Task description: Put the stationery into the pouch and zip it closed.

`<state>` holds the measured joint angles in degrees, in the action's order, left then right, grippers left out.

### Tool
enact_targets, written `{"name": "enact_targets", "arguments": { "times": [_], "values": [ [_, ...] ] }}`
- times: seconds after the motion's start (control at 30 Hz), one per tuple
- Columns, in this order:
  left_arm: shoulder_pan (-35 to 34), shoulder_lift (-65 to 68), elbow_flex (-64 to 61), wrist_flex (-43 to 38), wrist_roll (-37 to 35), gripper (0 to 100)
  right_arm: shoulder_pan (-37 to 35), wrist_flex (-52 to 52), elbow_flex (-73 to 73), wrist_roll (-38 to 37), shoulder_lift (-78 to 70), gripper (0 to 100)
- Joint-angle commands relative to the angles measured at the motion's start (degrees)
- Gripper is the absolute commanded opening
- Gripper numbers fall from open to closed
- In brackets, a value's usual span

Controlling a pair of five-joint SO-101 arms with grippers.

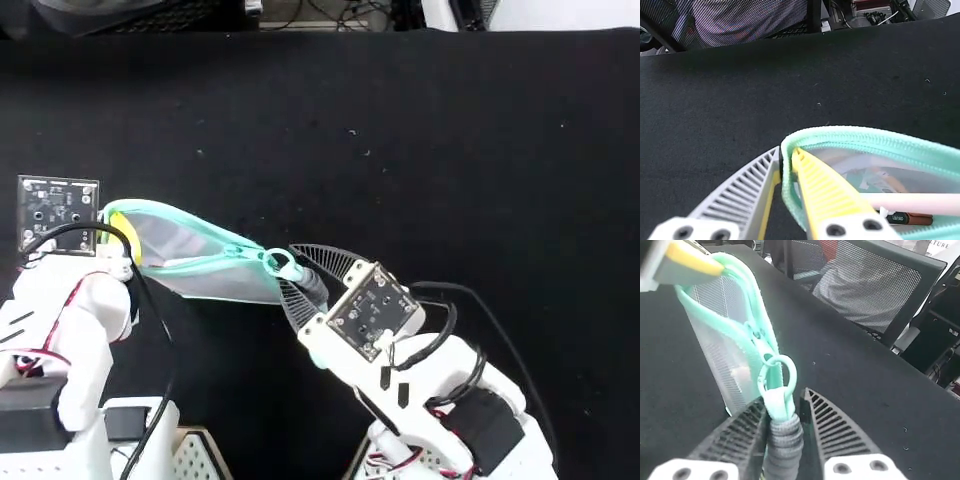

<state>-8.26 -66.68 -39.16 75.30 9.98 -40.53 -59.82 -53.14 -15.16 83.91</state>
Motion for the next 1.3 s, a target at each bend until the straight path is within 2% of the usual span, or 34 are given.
{"name": "enact_targets", "arguments": {
  "times": [0.0,0.13,0.23,0.5,0.6,0.67,0.77,1.07,1.27],
  "values": [
    [-0.3,1.4,-10.4,0.8,0.6,5,-0.9,1.4,0.3,-0.1,0.4,9.3],
    [-0.3,1.4,-10.4,0.7,0.6,5,-1.0,2.8,0.3,1.2,0.4,14.6],
    [-0.3,1.4,-10.4,0.7,0.6,5,-1.0,4.9,0.3,4.0,0.3,15.1],
    [-0.3,1.4,-10.4,0.6,0.6,5,-1.1,4.6,1.0,4.0,-1.5,10.3],
    [-0.3,1.4,-10.4,0.6,0.6,5,-2.1,4.6,3.3,3.8,-2.1,4.9],
    [-0.3,1.4,-10.4,0.6,0.6,5,-2.2,4.7,5.3,0.5,-2.8,1.5],
    [-0.2,1.3,-9.7,0.7,0.4,5,-1.8,4.6,8.7,-2.5,-4.5,1.2],
    [-0.1,1.3,0.5,0.5,0.1,5,-1.8,8.0,18.9,-2.7,-16.4,1.2],
    [-0.7,1.3,11.4,0.5,0.1,18,1.1,7.9,27.8,-2.9,-27.3,1.2]
  ]
}}
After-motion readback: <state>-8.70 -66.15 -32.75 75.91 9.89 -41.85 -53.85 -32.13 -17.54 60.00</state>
